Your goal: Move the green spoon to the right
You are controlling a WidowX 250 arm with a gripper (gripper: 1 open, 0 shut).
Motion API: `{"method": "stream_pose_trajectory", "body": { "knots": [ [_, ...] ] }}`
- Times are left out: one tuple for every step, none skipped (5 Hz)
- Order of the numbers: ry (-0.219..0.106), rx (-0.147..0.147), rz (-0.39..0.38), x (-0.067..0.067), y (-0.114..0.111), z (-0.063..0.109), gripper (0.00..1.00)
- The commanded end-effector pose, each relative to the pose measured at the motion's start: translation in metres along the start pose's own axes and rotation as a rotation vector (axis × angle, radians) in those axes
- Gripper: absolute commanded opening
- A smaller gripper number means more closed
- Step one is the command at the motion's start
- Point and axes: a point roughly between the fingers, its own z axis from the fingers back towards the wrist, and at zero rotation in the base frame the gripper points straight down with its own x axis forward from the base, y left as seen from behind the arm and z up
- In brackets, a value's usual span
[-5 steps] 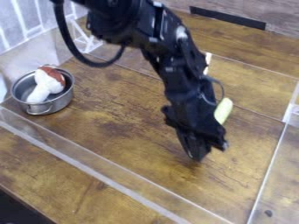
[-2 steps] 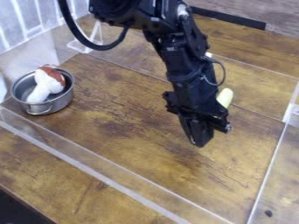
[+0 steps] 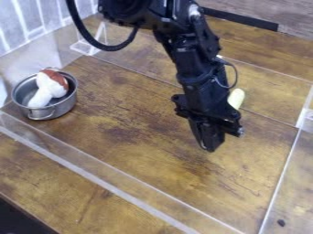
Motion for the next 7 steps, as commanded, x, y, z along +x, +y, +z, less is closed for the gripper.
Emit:
{"method": "stream_pose_trajectory", "body": {
  "knots": [
    [-0.113,0.037,0.08,0.022,0.018,0.025,0.0],
    [-0.118,0.055,0.134,0.019,0.023,0.026,0.0],
    [-0.119,0.064,0.164,0.025,0.025,0.041,0.0],
    [-0.12,0.07,0.187,0.03,0.028,0.058,0.0],
    [-0.122,0.075,0.208,0.029,0.036,0.063,0.0],
    [-0.124,0.061,0.213,0.028,0.032,0.049,0.0],
    [-0.123,0.044,0.217,0.028,0.027,0.034,0.0]
  ]
}}
